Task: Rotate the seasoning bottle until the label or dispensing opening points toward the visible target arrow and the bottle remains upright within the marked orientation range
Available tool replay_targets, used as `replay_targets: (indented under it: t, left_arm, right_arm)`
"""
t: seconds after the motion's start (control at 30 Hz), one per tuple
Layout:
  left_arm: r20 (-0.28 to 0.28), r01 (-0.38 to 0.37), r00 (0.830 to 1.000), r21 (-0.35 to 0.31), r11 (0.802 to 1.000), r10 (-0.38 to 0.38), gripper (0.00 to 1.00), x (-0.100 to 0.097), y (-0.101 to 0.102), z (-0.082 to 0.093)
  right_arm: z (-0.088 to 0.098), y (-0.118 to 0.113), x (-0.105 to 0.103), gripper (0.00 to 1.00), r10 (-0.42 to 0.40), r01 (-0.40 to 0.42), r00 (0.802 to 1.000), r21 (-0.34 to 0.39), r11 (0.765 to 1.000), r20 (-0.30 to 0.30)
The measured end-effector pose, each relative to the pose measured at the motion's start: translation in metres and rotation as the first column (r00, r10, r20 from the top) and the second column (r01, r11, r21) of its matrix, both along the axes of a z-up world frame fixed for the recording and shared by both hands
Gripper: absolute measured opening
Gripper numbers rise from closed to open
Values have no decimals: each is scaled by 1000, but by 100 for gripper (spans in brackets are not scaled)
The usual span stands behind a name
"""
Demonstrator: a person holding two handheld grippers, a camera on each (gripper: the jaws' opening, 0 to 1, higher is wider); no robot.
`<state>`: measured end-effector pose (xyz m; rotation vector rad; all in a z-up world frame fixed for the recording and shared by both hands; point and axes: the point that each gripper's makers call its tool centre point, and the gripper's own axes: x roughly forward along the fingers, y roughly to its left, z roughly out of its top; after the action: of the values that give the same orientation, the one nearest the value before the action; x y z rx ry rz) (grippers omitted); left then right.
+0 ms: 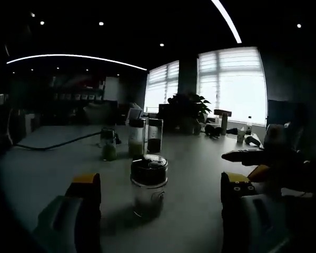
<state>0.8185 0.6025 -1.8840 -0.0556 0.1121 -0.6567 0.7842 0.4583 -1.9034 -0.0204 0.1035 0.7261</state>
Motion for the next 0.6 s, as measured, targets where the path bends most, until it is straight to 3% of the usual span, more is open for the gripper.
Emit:
replay_targets:
  t: [0.1, 0.2, 0.4, 0.6]
  left_arm:
    - [1, -16, 1000, 31, 999, 16, 100, -7, 1, -4]
    - [-5, -27, 1000, 20, 999, 27, 100, -12, 4, -7]
    - [-41, -54, 998, -14, 998, 53, 100, -20, 10, -12]
    - [-40, -74, 996, -18, 997, 74, 100, -23, 14, -12]
  right_arm:
    - [-1, -8, 5, 89, -28, 28, 1000, 12, 1000, -10]
    - [-1, -18, 9, 98, -55, 57, 998, 53, 997, -34]
    - [3, -27, 12, 100, -74, 77, 997, 92, 993, -36]
    - [3, -25, 17, 100, -70, 71, 997, 69, 995, -26]
